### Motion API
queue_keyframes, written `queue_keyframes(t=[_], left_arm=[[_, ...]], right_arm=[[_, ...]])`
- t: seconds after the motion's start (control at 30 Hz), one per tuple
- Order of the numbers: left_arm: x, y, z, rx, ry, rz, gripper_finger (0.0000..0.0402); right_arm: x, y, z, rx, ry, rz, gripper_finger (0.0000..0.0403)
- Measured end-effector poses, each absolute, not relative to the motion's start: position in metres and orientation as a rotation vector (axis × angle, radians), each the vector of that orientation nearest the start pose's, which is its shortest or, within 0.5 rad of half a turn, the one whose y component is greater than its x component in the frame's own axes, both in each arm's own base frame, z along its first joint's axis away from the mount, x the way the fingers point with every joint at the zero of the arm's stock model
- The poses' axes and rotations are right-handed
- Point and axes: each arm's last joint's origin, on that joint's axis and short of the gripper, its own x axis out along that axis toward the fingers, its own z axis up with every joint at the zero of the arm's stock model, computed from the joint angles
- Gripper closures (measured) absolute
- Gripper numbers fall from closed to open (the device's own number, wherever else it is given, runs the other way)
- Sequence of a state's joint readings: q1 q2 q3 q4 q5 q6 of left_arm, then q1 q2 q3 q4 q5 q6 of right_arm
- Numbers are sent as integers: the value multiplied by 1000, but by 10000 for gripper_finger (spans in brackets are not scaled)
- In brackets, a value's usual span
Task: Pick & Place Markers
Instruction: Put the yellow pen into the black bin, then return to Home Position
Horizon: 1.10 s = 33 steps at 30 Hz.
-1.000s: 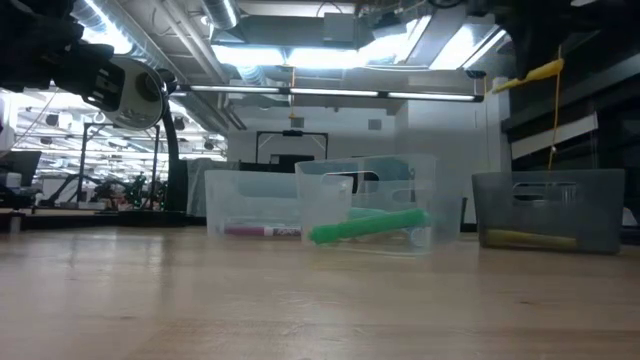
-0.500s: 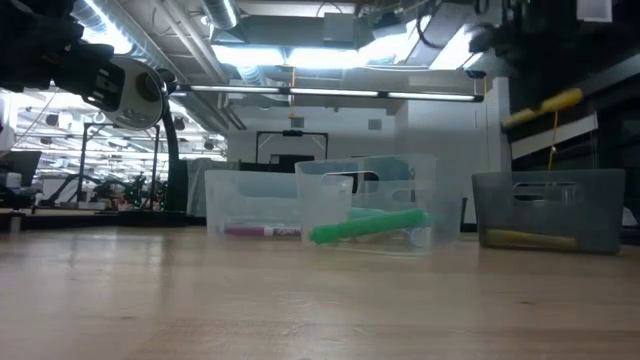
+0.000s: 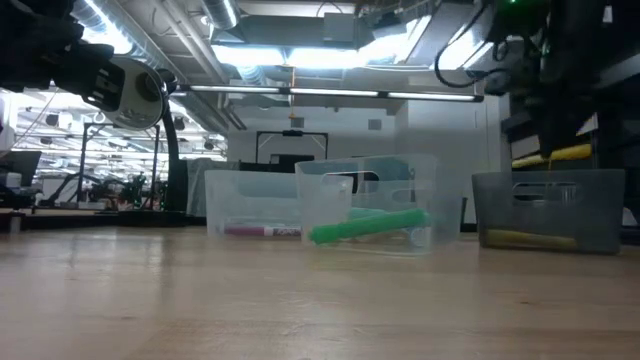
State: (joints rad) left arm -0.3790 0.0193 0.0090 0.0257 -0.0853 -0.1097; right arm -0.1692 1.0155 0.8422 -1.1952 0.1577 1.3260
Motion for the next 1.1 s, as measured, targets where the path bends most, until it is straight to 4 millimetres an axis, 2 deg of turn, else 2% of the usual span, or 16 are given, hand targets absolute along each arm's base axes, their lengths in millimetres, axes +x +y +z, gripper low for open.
queue_keyframes(t=[0.2, 0.43, 0.87, 1.1], left_arm=[[92, -34, 168, -112, 1, -294, 274], [92, -34, 168, -113, 1, -294, 274], [92, -34, 168, -113, 2, -294, 274], [92, -34, 168, -112, 1, -294, 274]], right_arm=[[149, -34, 230, 1176, 966, -1127, 380], [152, -40, 219, 1160, 944, -1082, 401], [153, -41, 218, 1140, 968, -1025, 390], [153, -41, 218, 1014, 1027, -934, 383]])
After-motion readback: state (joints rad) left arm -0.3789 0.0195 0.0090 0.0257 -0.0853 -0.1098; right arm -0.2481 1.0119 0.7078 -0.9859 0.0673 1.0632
